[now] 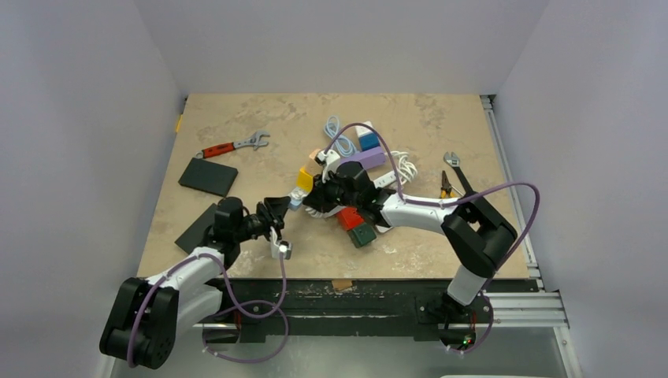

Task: Pull the plug off the socket
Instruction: Remove the plug from the socket, then pick up the socket from the center of the board.

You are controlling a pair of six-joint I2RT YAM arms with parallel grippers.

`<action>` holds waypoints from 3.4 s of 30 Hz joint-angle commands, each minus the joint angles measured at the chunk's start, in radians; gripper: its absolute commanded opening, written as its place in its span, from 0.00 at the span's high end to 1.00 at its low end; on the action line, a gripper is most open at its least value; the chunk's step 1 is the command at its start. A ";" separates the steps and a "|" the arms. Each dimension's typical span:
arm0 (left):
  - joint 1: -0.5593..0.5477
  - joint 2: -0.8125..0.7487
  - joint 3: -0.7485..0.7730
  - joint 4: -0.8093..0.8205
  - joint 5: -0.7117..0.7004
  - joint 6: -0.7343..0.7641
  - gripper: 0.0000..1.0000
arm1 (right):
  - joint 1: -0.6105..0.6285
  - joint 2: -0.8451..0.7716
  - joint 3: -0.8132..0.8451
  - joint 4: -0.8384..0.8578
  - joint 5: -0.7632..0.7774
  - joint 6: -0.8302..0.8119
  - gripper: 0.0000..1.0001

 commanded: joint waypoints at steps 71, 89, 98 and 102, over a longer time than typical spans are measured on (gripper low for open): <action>-0.021 0.035 0.747 -1.007 -0.172 -0.798 0.00 | 0.211 -0.542 -0.170 -0.473 0.483 0.008 0.06; -0.271 0.435 1.269 -1.321 -0.330 -1.283 0.00 | 0.189 -0.638 -0.386 -0.460 0.600 0.101 0.04; -0.248 0.490 1.344 -1.384 -0.377 -1.412 0.00 | 0.127 -0.572 -0.392 -0.395 0.510 0.073 0.10; -0.239 0.502 1.335 -1.399 -0.361 -1.412 0.00 | 0.127 -0.517 -0.389 -0.362 0.480 0.076 0.15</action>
